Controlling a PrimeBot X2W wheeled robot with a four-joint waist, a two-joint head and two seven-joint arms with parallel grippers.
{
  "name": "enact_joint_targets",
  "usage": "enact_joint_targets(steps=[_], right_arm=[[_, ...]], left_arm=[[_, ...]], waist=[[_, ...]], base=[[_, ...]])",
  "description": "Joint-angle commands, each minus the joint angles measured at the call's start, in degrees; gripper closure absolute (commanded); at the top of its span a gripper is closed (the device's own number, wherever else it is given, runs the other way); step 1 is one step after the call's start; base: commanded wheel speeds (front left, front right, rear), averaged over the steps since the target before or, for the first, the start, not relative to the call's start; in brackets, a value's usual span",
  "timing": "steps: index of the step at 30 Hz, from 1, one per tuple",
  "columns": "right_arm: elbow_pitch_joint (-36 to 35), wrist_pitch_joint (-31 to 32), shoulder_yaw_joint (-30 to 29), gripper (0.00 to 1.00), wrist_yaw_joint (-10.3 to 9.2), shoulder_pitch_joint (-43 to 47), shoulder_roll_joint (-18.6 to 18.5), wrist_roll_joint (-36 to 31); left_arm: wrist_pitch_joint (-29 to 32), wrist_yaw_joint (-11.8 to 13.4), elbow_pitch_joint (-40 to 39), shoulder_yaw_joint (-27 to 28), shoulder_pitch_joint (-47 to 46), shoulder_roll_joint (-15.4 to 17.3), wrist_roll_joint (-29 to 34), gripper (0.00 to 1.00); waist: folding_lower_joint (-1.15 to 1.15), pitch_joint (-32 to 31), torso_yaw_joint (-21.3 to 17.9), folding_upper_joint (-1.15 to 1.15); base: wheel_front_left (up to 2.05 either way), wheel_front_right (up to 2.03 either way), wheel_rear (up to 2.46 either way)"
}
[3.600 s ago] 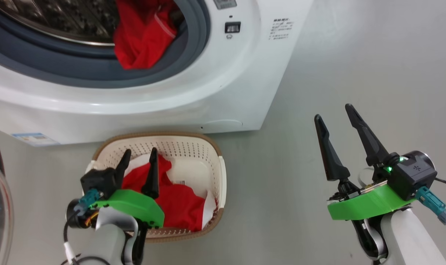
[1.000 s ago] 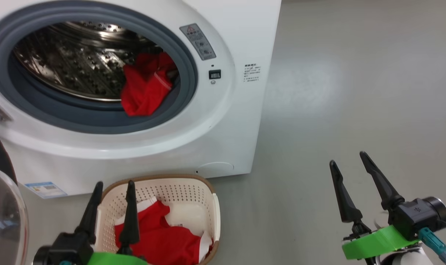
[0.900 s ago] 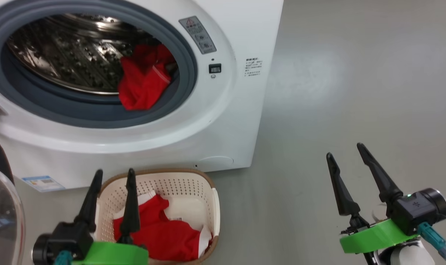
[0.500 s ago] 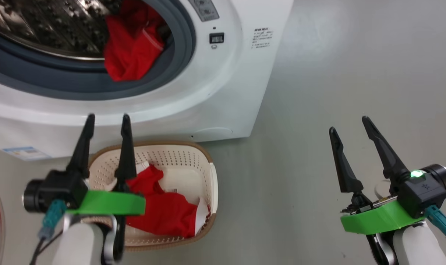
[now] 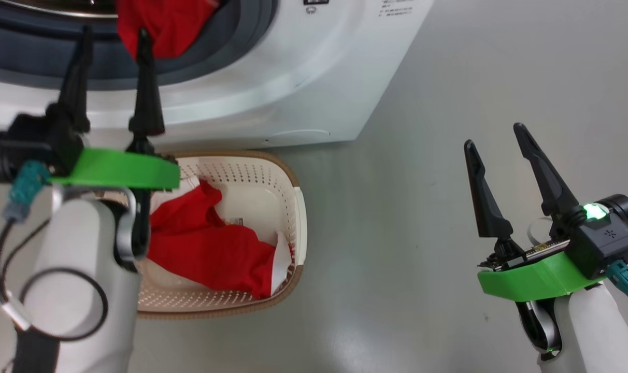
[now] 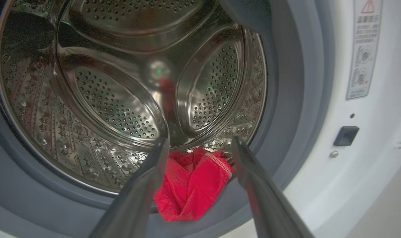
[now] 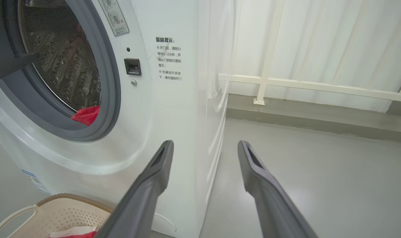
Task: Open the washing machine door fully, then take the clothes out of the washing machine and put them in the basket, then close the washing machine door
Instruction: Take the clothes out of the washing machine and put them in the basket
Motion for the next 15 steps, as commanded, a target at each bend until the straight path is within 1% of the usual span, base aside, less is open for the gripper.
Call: enact_joint_targets(steps=[1,8,11,14,15], right_arm=[[-1.4,-0.4,1.3,0.0,0.36,-1.2,-0.1,0.4],[-1.1,-0.4,2.1,0.0,0.36,-2.7,-0.1,0.8],[-0.8,-0.4,2.3,0.0,0.36,-2.9,-0.1,1.1],[-0.6,-0.4,2.5,0.0,0.36,-3.1,-0.1,1.2],[-0.6,-0.4,2.5,0.0,0.36,-3.1,-0.1,1.2]], left_arm=[[-0.4,-0.6,0.5,2.0,-2.9,2.5,0.5,0.0],[-0.4,-2.0,7.0,4.2,-11.6,3.3,-0.6,0.0],[-0.1,-3.2,12.5,4.7,-14.5,3.4,-2.1,0.0],[0.8,-3.9,17.9,4.9,-18.0,4.1,-3.2,0.0],[0.8,-3.9,17.9,4.9,-18.0,4.1,-3.2,0.0]], waist=[[0.0,3.0,-0.2,0.0],[0.0,5.7,-1.3,0.0],[0.0,6.1,-1.5,0.0],[0.0,6.5,-1.8,0.0],[0.0,6.5,-1.8,0.0]], base=[[0.0,0.0,0.0],[0.0,0.0,0.0],[0.0,0.0,0.0],[0.0,0.0,0.0],[0.0,0.0,0.0]])
